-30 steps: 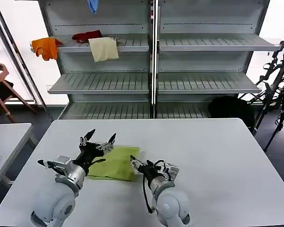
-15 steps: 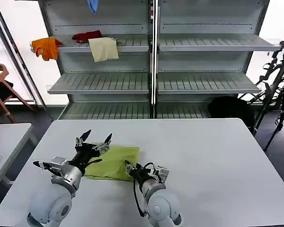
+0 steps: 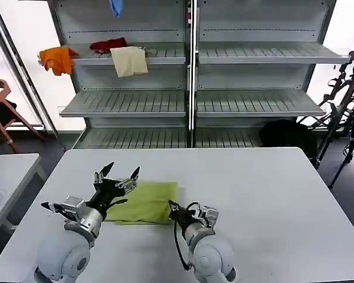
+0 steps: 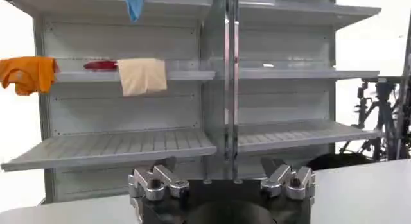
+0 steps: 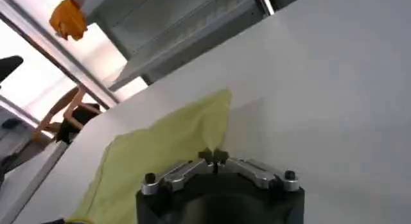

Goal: Fold and organize the clothes.

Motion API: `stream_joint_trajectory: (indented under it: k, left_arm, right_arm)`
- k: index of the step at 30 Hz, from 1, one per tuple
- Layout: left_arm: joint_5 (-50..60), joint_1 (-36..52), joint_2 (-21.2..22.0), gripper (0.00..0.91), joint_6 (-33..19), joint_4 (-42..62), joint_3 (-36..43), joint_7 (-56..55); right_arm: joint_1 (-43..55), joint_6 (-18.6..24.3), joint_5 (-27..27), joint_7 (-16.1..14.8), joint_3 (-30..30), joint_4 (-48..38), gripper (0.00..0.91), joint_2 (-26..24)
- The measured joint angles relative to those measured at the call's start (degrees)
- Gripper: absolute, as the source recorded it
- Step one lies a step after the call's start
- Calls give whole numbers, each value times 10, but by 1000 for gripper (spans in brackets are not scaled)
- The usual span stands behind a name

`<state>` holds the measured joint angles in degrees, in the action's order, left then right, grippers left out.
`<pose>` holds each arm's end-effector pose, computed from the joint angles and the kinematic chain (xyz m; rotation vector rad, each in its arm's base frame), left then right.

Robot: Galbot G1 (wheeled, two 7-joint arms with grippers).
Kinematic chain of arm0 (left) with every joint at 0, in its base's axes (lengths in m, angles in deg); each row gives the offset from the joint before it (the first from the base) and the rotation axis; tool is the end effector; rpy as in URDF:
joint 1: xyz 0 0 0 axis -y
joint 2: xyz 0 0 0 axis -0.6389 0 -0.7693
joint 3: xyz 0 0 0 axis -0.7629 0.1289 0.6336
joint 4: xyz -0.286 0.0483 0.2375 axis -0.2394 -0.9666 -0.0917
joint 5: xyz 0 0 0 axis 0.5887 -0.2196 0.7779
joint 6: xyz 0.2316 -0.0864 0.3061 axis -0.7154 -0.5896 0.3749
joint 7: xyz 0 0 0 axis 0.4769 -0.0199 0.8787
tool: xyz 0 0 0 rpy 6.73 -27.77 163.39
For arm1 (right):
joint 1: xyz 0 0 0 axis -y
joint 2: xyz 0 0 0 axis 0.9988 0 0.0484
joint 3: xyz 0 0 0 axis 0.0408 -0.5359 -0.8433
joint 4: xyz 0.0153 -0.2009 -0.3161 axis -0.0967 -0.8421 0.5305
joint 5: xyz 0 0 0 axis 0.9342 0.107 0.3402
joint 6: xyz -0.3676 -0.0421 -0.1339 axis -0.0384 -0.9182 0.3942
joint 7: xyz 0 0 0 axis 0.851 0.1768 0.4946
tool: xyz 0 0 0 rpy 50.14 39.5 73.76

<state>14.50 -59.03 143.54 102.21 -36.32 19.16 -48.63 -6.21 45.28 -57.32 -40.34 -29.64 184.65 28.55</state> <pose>0.2929 0.0408 -0.1920 -0.3541 -2.9979 -0.0213 0.3133 0.1415 -0.2537 0.3850 -2.4598 -0.6643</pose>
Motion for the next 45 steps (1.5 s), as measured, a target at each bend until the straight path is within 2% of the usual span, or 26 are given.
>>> stream_joint_trajectory:
  k: [9, 25, 26, 27, 36, 45]
  left_arm:
    - [7, -3, 8, 907, -1, 1, 5, 0]
    - [8, 2, 21, 907, -7, 18, 8, 4]
    - [8, 2, 21, 907, -7, 20, 8, 4]
    - [8, 2, 22, 907, -8, 21, 8, 5]
    - [4, 0, 23, 907, -14, 24, 4, 10]
    - [-19, 4, 27, 907, -24, 20, -3, 16]
  right_arm:
    - [3, -1, 34, -13, 21, 21, 0, -41]
    - [-31, 2, 192, -91, 71, 29, 0, -107]
    - [-31, 2, 202, -97, 73, 29, 101, -109]
    - [-31, 2, 211, -103, 74, 28, 907, -109]
    - [-38, 6, 295, -149, 92, 24, 907, -113]
    - [-69, 7, 358, -185, 121, 64, 907, -129]
